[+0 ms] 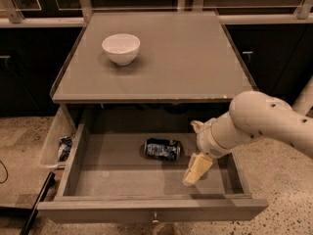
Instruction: Pick pepsi can from top drawer and place on counter
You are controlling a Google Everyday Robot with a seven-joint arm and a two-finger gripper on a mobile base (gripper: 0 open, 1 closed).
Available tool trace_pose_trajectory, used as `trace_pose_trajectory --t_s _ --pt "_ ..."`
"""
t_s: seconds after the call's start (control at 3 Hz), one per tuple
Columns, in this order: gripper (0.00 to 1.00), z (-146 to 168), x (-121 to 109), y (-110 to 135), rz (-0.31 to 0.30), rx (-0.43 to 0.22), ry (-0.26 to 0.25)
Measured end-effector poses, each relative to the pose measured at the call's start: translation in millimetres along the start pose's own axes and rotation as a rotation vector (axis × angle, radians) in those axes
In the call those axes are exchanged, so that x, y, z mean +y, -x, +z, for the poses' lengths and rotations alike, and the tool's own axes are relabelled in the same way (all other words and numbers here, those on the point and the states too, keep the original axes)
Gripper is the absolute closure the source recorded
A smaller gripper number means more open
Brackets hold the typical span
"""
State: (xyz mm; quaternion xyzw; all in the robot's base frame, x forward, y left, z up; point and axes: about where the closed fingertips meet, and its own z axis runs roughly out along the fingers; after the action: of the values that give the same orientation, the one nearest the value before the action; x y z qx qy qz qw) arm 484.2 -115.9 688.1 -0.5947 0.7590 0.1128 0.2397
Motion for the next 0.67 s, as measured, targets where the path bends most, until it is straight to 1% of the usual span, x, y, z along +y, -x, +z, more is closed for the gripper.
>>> trace_pose_trajectory --t_s 0.33,0.67 --pt "0.00 22.7 -10.8 -1.2 0.020 -0.050 -0.027" --pt "0.00 22.7 -10.4 -1.4 0.021 -0.050 -0.028"
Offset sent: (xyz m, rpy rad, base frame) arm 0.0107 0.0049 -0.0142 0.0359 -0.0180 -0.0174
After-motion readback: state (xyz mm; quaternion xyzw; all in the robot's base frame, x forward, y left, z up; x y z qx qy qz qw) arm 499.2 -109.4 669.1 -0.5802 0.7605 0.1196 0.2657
